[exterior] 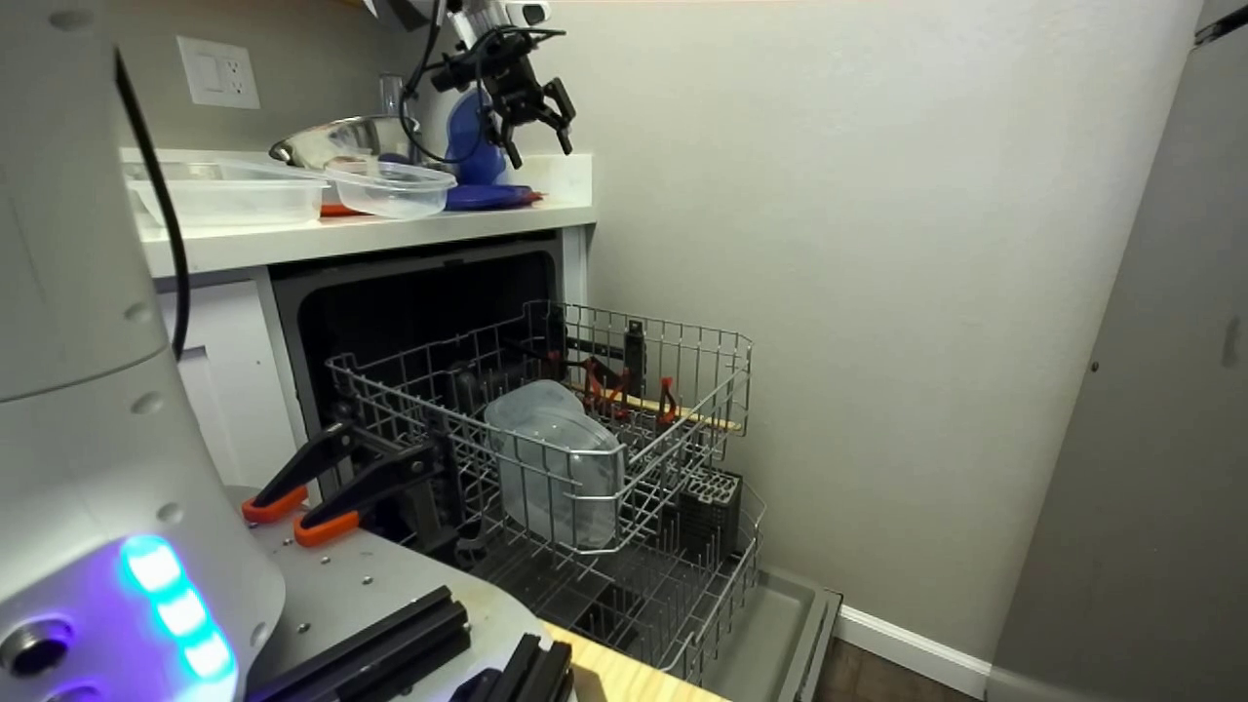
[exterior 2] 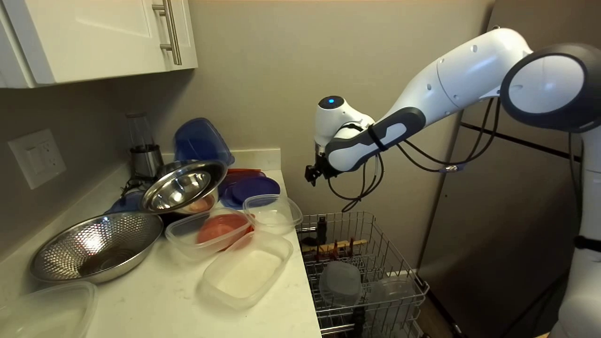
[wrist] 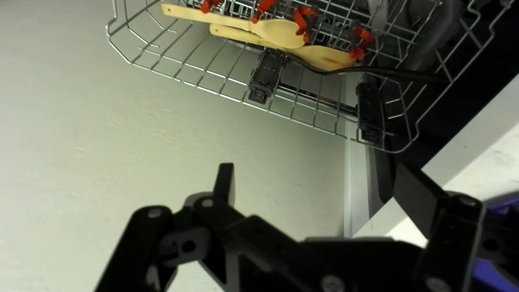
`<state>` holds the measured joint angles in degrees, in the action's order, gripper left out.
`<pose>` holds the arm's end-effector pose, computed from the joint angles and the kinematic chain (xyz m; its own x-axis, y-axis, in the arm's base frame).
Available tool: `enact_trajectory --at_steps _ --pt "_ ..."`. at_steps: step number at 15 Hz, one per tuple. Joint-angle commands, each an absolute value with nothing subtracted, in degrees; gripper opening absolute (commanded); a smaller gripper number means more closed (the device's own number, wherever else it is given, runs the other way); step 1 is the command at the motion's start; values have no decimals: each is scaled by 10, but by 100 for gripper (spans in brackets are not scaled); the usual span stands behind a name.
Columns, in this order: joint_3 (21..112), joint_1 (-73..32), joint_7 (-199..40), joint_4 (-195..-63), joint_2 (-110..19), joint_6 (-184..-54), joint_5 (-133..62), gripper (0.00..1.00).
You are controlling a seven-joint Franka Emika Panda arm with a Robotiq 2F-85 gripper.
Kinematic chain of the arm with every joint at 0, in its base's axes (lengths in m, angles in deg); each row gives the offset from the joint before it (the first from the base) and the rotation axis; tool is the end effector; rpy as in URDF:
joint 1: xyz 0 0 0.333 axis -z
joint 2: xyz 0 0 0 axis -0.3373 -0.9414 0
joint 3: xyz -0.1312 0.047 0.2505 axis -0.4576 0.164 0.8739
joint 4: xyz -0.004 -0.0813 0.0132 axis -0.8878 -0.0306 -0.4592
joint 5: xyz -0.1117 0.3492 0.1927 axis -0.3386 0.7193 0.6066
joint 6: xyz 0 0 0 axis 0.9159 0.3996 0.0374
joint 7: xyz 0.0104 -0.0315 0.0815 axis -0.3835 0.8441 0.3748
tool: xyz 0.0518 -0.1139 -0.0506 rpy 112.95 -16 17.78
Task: Put the purple lid in the dishwasher
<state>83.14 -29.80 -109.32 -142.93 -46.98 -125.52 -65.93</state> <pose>0.6281 0.2421 0.3223 0.8930 0.2009 0.4027 0.1232 -0.9698 0.2104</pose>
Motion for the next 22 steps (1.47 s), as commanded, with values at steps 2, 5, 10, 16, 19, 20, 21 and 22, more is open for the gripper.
enact_trajectory --at_steps 2,5,10,16,19,20,21,22 --pt "796 -351 -1021 -1347 -526 -1241 -608 100" --pt "773 -374 -1024 -1356 -525 -1258 -595 100" --pt "771 -376 -1017 -1349 -529 -1257 -591 100" --pt "771 -376 -1017 -1349 -529 -1257 -591 100" --pt "771 -376 -1017 -1349 -529 -1257 -591 100" --pt "771 -376 -1017 -1349 -529 -1257 -591 100" --pt "771 -376 -1017 -1349 -529 -1257 -591 100" --pt "771 -376 -1017 -1349 -529 -1257 -591 100"
